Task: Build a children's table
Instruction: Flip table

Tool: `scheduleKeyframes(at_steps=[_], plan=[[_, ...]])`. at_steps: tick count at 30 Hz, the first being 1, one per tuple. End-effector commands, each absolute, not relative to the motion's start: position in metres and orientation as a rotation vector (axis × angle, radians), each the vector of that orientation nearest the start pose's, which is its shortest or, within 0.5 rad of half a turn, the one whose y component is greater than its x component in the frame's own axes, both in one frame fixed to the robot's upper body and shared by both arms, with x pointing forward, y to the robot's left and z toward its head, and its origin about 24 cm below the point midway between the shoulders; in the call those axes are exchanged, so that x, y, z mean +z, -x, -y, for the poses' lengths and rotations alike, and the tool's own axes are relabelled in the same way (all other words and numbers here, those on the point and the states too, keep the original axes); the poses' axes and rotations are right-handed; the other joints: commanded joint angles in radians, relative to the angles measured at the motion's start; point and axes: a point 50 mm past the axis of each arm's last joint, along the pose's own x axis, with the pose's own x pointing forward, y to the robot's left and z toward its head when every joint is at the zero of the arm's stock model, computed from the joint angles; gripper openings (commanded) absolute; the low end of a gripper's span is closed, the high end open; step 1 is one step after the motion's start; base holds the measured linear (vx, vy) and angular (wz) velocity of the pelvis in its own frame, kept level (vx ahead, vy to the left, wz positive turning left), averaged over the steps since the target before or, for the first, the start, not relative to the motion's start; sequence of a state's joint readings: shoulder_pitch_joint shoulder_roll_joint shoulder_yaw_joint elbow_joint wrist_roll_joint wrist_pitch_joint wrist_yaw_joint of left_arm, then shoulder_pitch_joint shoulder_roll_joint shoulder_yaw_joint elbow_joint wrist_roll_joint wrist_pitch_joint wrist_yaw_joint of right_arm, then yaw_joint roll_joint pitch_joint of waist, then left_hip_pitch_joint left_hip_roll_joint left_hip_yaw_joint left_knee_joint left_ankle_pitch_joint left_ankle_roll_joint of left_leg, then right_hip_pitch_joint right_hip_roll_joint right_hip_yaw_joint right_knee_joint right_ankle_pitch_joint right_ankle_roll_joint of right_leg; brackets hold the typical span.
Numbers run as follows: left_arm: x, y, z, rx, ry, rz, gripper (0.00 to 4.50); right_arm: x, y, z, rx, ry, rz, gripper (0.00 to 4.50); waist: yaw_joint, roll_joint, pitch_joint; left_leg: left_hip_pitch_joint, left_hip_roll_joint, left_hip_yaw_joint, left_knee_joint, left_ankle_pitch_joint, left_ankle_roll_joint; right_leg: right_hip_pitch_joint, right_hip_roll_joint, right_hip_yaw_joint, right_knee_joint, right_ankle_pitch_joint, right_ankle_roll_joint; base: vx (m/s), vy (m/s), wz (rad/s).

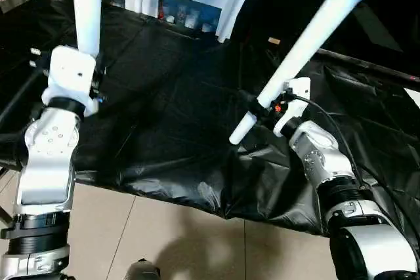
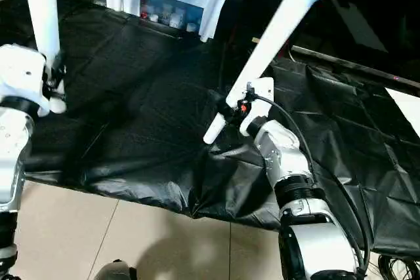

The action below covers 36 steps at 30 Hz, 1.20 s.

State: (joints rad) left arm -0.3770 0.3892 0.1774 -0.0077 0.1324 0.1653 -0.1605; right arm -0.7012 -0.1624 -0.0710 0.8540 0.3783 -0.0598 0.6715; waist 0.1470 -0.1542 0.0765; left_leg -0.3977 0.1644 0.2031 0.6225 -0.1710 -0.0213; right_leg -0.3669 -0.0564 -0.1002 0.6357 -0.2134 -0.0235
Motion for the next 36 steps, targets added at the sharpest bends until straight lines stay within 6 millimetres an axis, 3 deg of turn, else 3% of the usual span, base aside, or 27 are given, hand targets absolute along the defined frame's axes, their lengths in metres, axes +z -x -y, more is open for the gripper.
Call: scheduleKeyframes(at_steps=[1,4,11,12,13,14,15,16,17,20,21,22,25,28,29,30,31,34,36], plan=[[0.144,-0.313,-0.209,-0.095,-0.517,0.186,1.59,0.081,-0.364,0.140,0.663,-0.259,0.019,2.48,-0.014,0.059,-0.074,0.057,0.101,-0.063,-0.106,-0.428,-0.159,-0.002,-0.128,0.073,-0.079,-0.189,-0.150,0.000,0.000,0.00],[0.133,-0.312,-0.207,-0.122,-0.510,0.168,1.59,0.079,-0.360,0.145,0.666,-0.268,0.038,2.14,-0.013,0.066,-0.073,0.058,0.101,-0.065,-0.106,-0.448,-0.161,-0.002,-0.130,0.074,-0.081,-0.206,-0.150,0.000,0.000,0.00],[0.124,-0.304,-0.212,-0.135,-0.520,0.141,1.59,0.082,-0.337,0.157,0.614,-0.225,0.096,1.63,-0.006,0.061,-0.071,0.058,0.103,-0.066,-0.114,-0.431,-0.161,0.001,-0.126,0.073,-0.083,-0.162,-0.133,0.000,0.000,0.00],[0.123,-0.302,-0.213,-0.136,-0.520,0.138,1.59,0.082,-0.334,0.159,0.604,-0.229,0.098,1.58,-0.005,0.068,-0.073,0.059,0.103,-0.066,-0.114,-0.436,-0.162,0.001,-0.127,0.073,-0.082,-0.167,-0.130,0.000,0.000,0.00],[0.121,-0.299,-0.214,-0.142,-0.527,0.132,1.59,0.081,-0.327,0.161,0.599,-0.225,0.100,1.54,-0.008,0.062,-0.073,0.059,0.103,-0.067,-0.115,-0.442,-0.161,0.001,-0.127,0.073,-0.084,-0.177,-0.128,0.000,0.000,0.00],[0.120,-0.297,-0.214,-0.148,-0.534,0.126,1.59,0.080,-0.322,0.162,0.598,-0.216,0.101,1.53,-0.008,0.070,-0.070,0.060,0.103,-0.067,-0.116,-0.463,-0.162,-0.001,-0.127,0.074,-0.090,-0.195,-0.126,0.000,0.000,0.00],[0.119,-0.293,-0.215,-0.155,-0.537,0.122,1.59,0.079,-0.316,0.162,0.600,-0.213,0.099,1.51,-0.008,0.067,-0.069,0.059,0.103,-0.067,-0.116,-0.464,-0.159,-0.001,-0.127,0.076,-0.091,-0.202,-0.123,0.000,0.000,0.00],[0.118,-0.291,-0.215,-0.159,-0.539,0.120,1.59,0.079,-0.312,0.163,0.602,-0.211,0.098,1.50,-0.006,0.076,-0.069,0.059,0.103,-0.069,-0.116,-0.476,-0.156,0.000,-0.130,0.076,-0.091,-0.218,-0.124,0.000,0.000,0.00],[0.117,-0.288,-0.216,-0.162,-0.539,0.114,1.59,0.078,-0.310,0.163,0.600,-0.213,0.094,1.50,-0.009,0.071,-0.068,0.056,0.103,-0.068,-0.117,-0.477,-0.152,0.001,-0.129,0.077,-0.094,-0.227,-0.120,0.000,0.000,0.00],[0.115,-0.282,-0.218,-0.168,-0.545,0.101,1.59,0.076,-0.304,0.162,0.596,-0.214,0.081,1.49,-0.016,0.077,-0.060,0.057,0.102,-0.074,-0.115,-0.529,-0.144,-0.003,-0.135,0.080,-0.108,-0.345,-0.113,0.000,0.000,0.00],[0.114,-0.280,-0.218,-0.170,-0.547,0.096,1.59,0.074,-0.302,0.162,0.596,-0.211,0.073,1.49,-0.016,0.094,-0.058,0.059,0.102,-0.078,-0.116,-0.555,-0.147,-0.005,-0.136,0.080,-0.110,-0.373,-0.112,0.000,0.000,0.00],[0.112,-0.277,-0.220,-0.164,-0.549,0.087,1.59,0.071,-0.301,0.162,0.587,-0.188,0.050,1.49,-0.020,0.084,-0.056,0.061,0.102,-0.083,-0.117,-0.597,-0.148,-0.004,-0.137,0.078,-0.120,-0.441,-0.100,0.000,0.000,0.00],[0.108,-0.266,-0.225,-0.136,-0.518,0.061,1.59,0.059,-0.305,0.166,0.513,-0.127,-0.018,1.49,-0.025,0.091,-0.055,0.059,0.102,-0.087,-0.120,-0.608,-0.154,-0.003,-0.135,0.077,-0.120,-0.449,-0.099,0.000,0.000,0.00],[0.108,-0.260,-0.229,-0.109,-0.498,0.059,2.29,0.056,-0.305,0.168,0.497,-0.122,-0.033,1.49,-0.030,0.092,-0.055,0.064,0.099,-0.086,-0.118,-0.632,-0.150,-0.010,-0.133,0.078,-0.124,-0.467,-0.096,0.000,0.000,0.00],[0.108,-0.259,-0.230,-0.107,-0.494,0.057,2.29,0.056,-0.305,0.168,0.496,-0.124,-0.033,2.05,-0.030,0.093,-0.054,0.065,0.098,-0.086,-0.117,-0.637,-0.149,-0.011,-0.133,0.078,-0.127,-0.476,-0.094,0.000,0.000,0.00],[0.105,-0.249,-0.232,-0.099,-0.463,0.041,2.33,0.056,-0.304,0.171,0.480,-0.134,-0.026,2.19,-0.031,0.092,-0.053,0.068,0.098,-0.087,-0.117,-0.645,-0.146,-0.013,-0.132,0.077,-0.129,-0.490,-0.088,0.000,0.000,0.00],[0.105,-0.248,-0.233,-0.098,-0.459,0.040,2.43,0.056,-0.304,0.171,0.478,-0.134,-0.025,2.24,-0.036,0.089,-0.053,0.062,0.100,-0.090,-0.120,-0.638,-0.147,-0.006,-0.134,0.076,-0.126,-0.484,-0.090,0.000,0.000,0.00],[0.096,-0.223,-0.235,-0.074,-0.415,-0.005,2.72,0.058,-0.296,0.177,0.447,-0.145,0.001,2.61,-0.042,0.087,-0.057,0.063,0.099,-0.082,-0.122,-0.607,-0.136,-0.007,-0.128,0.078,-0.125,-0.424,-0.100,0.000,0.000,0.00],[0.095,-0.218,-0.236,-0.065,-0.412,-0.016,2.78,0.058,-0.293,0.179,0.439,-0.151,0.008,2.71,-0.044,0.088,-0.055,0.059,0.100,-0.079,-0.126,-0.587,-0.128,-0.006,-0.125,0.080,-0.124,-0.393,-0.102,0.000,0.000,0.00]])
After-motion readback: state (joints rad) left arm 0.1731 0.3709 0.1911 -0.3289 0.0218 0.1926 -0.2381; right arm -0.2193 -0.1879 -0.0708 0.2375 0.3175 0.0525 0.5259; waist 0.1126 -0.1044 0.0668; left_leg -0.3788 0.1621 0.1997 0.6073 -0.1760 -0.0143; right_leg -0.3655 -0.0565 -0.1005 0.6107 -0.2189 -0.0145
